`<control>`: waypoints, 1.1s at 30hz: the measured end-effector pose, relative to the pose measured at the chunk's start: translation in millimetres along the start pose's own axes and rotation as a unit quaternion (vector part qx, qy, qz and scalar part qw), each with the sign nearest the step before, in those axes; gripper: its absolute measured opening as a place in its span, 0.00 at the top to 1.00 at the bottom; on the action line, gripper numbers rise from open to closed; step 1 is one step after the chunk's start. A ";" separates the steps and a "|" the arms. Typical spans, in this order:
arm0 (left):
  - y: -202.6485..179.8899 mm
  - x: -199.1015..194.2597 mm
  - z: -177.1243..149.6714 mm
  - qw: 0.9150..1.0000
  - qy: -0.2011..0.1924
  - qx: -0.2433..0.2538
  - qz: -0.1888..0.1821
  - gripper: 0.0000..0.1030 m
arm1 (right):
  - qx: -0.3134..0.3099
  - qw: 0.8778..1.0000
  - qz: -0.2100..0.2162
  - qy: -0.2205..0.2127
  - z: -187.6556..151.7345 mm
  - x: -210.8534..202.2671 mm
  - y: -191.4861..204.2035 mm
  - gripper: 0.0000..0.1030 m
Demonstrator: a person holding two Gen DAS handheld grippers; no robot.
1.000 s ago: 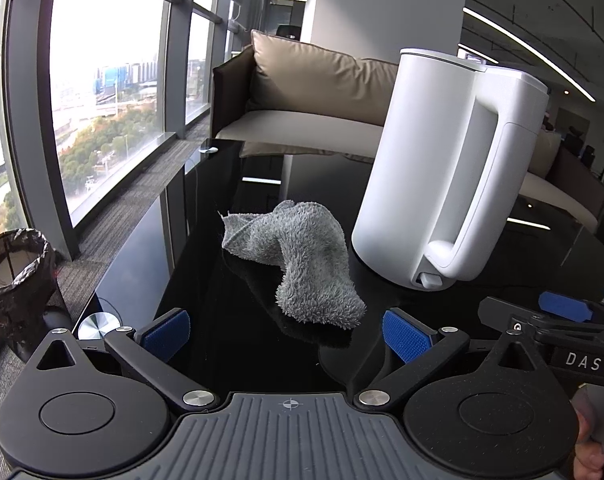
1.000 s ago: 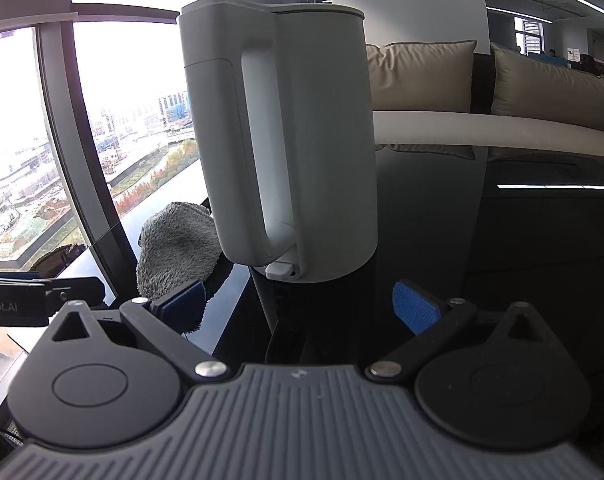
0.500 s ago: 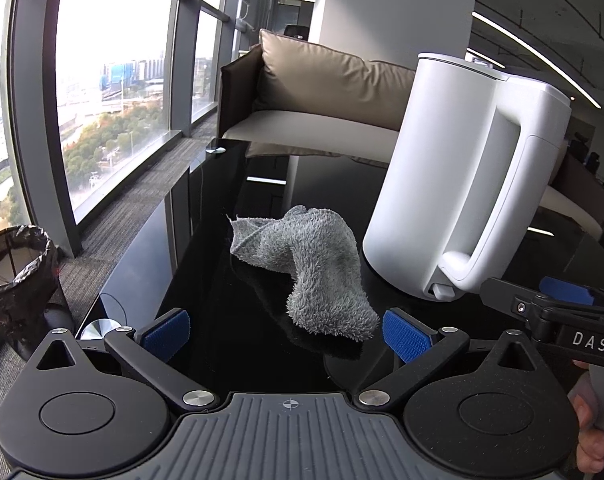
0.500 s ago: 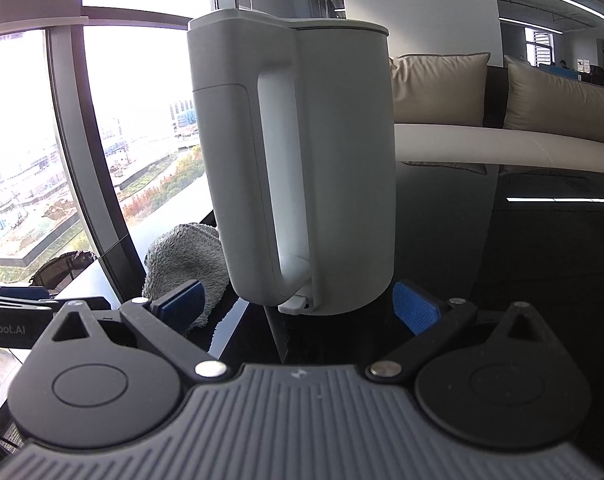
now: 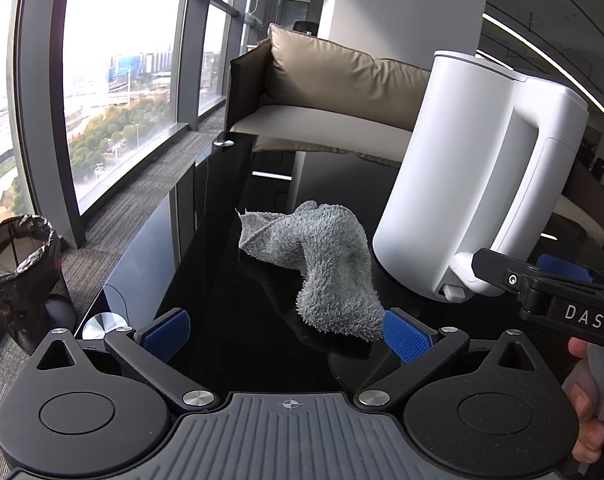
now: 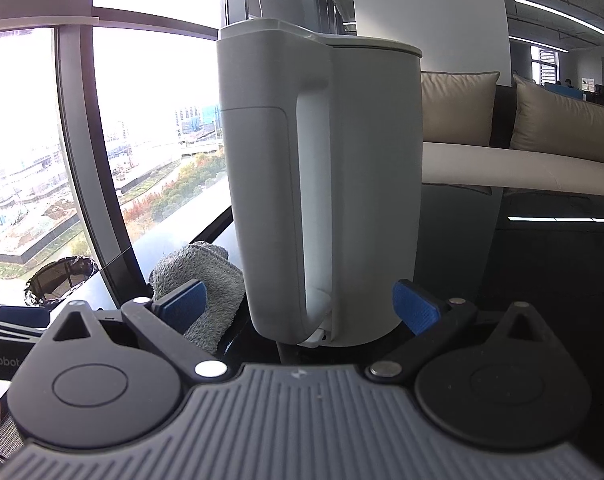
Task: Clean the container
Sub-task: 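Move the right tool toward the kettle handle while the left tool approaches the grey cloth, then close the right gripper on the kettle handle while the left gripper grasps the grey cloth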
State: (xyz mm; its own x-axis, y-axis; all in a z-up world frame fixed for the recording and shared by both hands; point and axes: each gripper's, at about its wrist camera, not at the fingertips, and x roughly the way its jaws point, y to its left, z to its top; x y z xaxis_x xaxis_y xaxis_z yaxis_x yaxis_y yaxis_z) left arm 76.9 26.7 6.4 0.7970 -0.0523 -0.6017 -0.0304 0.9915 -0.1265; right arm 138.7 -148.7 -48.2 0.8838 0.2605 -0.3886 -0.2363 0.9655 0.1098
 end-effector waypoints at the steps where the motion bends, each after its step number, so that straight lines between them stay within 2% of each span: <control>1: 0.9 0.7 0.5 1.000 0.001 -0.003 -0.001 0.01 | -0.001 1.000 0.002 -0.001 -0.3 0.2 0.0 0.01; 2: 1.7 1.3 0.9 1.000 0.001 -0.005 -0.002 0.01 | -0.001 1.000 0.003 -0.001 -0.2 0.6 -0.2 0.01; 7: 2.3 5.6 1.3 1.000 0.003 -0.010 0.000 0.01 | -0.004 1.000 0.003 0.005 0.0 3.5 0.3 0.17; 9: 1.4 8.1 1.5 1.000 0.003 -0.008 0.003 0.01 | -0.003 1.000 0.002 0.009 -0.3 5.5 -0.3 0.30; 13: -0.4 12.4 2.7 1.000 0.001 -0.010 0.003 0.01 | -0.007 1.000 0.002 0.011 -1.7 5.7 2.2 0.46; 15: -1.1 15.2 3.5 1.000 -0.002 -0.012 0.002 0.01 | -0.015 1.000 0.008 0.009 -2.8 4.6 5.8 0.60; 17: -2.0 19.6 5.1 1.000 -0.001 -0.014 0.004 0.01 | -0.022 1.000 0.014 0.006 -4.1 2.9 10.1 0.68; 24: -8.6 37.7 12.4 1.000 -0.005 -0.017 -0.008 0.01 | -0.024 1.000 0.020 0.001 -6.1 -1.2 12.3 0.69; 33: -28.9 65.8 17.4 1.000 -0.002 0.017 -0.011 0.01 | -0.029 0.999 0.029 0.000 -8.4 -7.6 4.0 0.69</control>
State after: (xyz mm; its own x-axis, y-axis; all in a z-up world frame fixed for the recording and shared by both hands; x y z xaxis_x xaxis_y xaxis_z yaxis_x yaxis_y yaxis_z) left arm 140.7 -3.3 -15.8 0.7995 -0.0740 -0.5961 0.0076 0.9936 -0.1131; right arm 127.6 -146.8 -52.5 0.8678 0.3155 -0.3839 -0.3099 0.9475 0.0783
